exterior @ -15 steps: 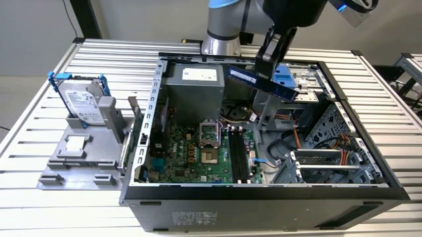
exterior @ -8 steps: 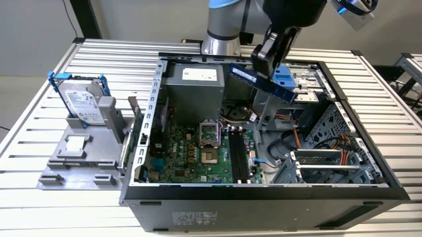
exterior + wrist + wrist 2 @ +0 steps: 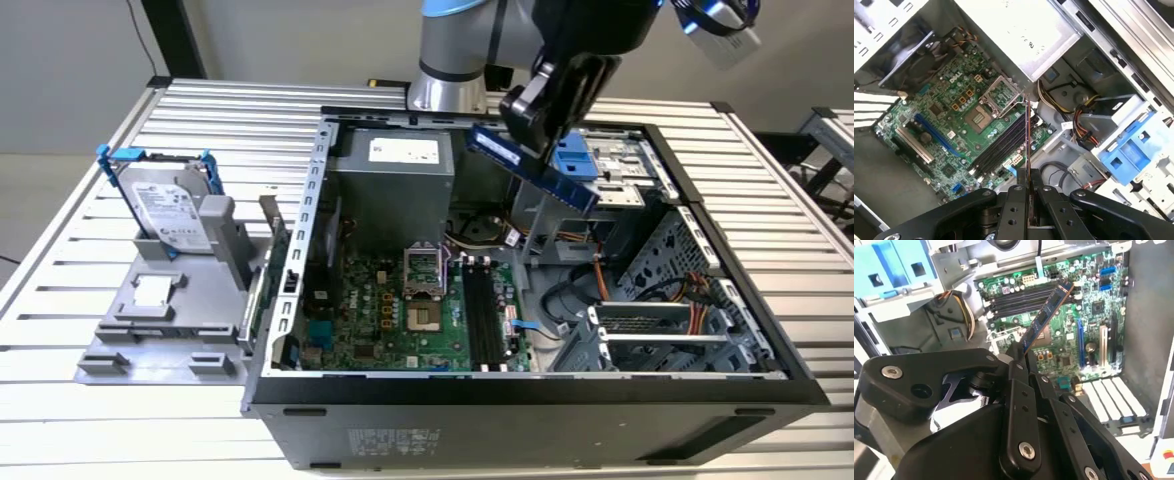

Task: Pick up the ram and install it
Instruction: 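Insert the ram into the slot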

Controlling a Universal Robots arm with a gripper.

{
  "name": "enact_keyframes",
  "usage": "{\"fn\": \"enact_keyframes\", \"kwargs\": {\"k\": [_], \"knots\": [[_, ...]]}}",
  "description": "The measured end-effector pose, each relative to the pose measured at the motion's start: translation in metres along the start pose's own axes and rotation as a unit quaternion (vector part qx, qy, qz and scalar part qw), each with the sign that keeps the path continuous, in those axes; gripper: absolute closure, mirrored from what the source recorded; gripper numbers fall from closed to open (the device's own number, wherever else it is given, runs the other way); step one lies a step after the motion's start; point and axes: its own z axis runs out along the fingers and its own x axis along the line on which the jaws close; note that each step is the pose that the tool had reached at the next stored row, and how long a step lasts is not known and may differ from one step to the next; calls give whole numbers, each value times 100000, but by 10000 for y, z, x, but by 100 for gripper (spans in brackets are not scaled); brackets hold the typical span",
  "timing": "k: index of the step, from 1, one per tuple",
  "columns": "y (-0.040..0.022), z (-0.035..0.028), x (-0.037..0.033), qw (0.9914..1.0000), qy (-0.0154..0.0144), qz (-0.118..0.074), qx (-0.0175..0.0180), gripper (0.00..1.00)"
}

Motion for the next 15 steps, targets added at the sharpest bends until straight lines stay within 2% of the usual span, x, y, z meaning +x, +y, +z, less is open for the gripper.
{"fn": "enact_keyframes", "kwargs": {"k": [4,7,11,15], "knots": [[0,0,0,99947,-122,3253,64,100],[0,0,0,99847,-211,5532,109,100],[0,0,0,99636,-324,8521,168,100],[0,0,0,99350,-431,11374,227,100]]}}
